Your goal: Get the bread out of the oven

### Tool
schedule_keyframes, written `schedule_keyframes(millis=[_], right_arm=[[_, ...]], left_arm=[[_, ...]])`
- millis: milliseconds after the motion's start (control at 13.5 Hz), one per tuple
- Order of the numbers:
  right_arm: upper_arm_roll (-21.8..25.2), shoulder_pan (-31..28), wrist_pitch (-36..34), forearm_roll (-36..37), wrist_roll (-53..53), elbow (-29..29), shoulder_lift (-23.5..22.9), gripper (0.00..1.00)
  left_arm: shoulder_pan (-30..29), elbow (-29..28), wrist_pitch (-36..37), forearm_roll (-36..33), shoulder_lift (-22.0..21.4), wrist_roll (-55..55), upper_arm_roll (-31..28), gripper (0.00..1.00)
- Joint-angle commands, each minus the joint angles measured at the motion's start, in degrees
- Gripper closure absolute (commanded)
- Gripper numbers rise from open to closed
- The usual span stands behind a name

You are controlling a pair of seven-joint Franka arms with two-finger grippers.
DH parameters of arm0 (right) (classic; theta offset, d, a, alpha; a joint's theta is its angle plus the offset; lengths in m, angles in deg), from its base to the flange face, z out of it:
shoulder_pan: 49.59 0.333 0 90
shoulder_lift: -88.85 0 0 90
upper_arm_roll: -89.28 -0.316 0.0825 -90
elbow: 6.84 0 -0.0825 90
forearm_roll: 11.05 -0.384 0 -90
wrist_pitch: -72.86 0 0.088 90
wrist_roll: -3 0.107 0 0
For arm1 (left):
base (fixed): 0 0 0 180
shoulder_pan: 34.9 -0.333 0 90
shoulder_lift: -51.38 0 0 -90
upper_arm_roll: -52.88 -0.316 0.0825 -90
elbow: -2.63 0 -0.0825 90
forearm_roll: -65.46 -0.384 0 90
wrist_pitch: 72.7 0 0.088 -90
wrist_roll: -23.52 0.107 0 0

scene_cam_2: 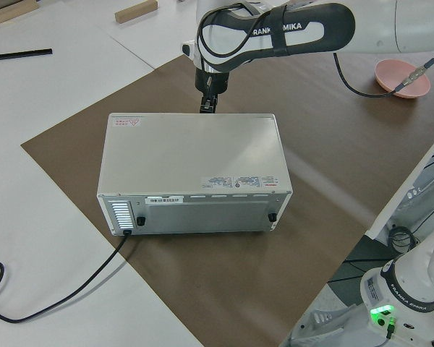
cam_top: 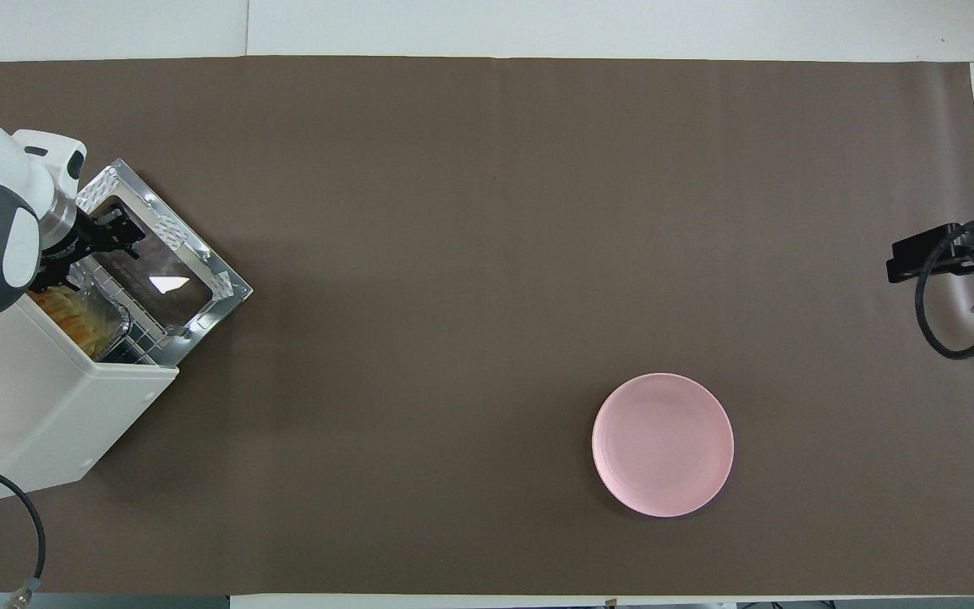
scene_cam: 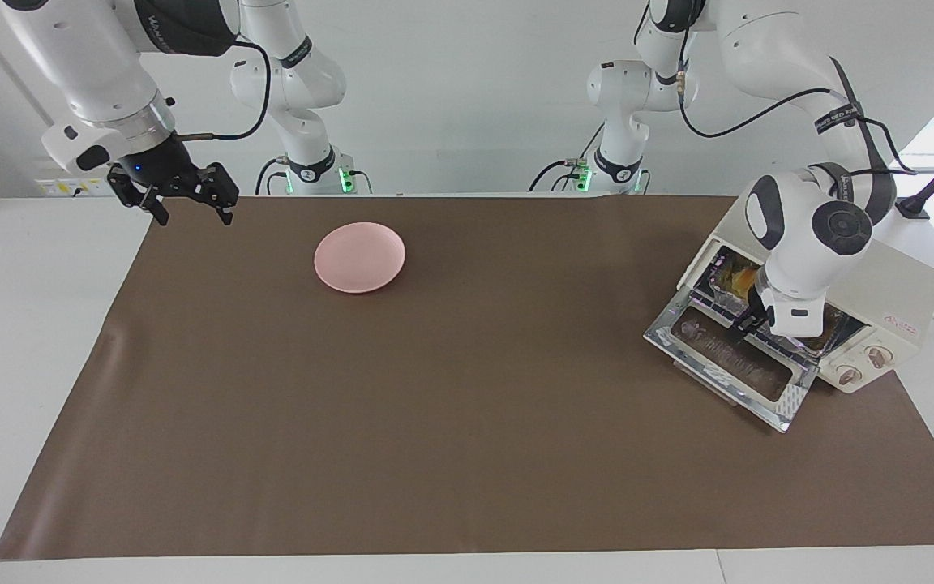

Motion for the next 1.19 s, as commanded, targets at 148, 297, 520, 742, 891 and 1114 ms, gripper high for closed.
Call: schedule_keyframes(millis=[148,297,520,742,891,1114], right_arm=[[-0.8,-1.1,-0.5,0.5,-1.4,-0.2,0.3,0.0],[-0.8,-1.1,-0.5,0.5,-1.4,-0.2,0.3,0.0],[-0.8,-1.1,-0.5,0.5,-1.4,-0.2,0.3,0.0],[-0.8,-1.1,-0.5,0.5,-1.4,-0.2,0.3,0.0],[-0.8,-1.1,-0.5,0.5,-1.4,-0.2,0.3,0.0],[-0.8,-1.1,-0.5,0.5,-1.4,-0.2,0.3,0.0]], left_arm=[[-0.6,-3.8,-0.9,-3.4,-3.0,-0.2,0.1,1.0],[-0.4,-3.1,-1.2,-5.0,-2.8,0.3,0.2,1.0],[0.6,2.2,-1.0,-5.6,-0.6,1.8,0.7,1.0],[6.5,9.2,0.9,-3.8,2.0,2.3,1.0,1.0],[12.5,11.0,1.6,-1.4,2.5,2.2,1.0,1.0],[21.1,13.9,2.6,8.6,3.5,1.8,0.9,1.0]])
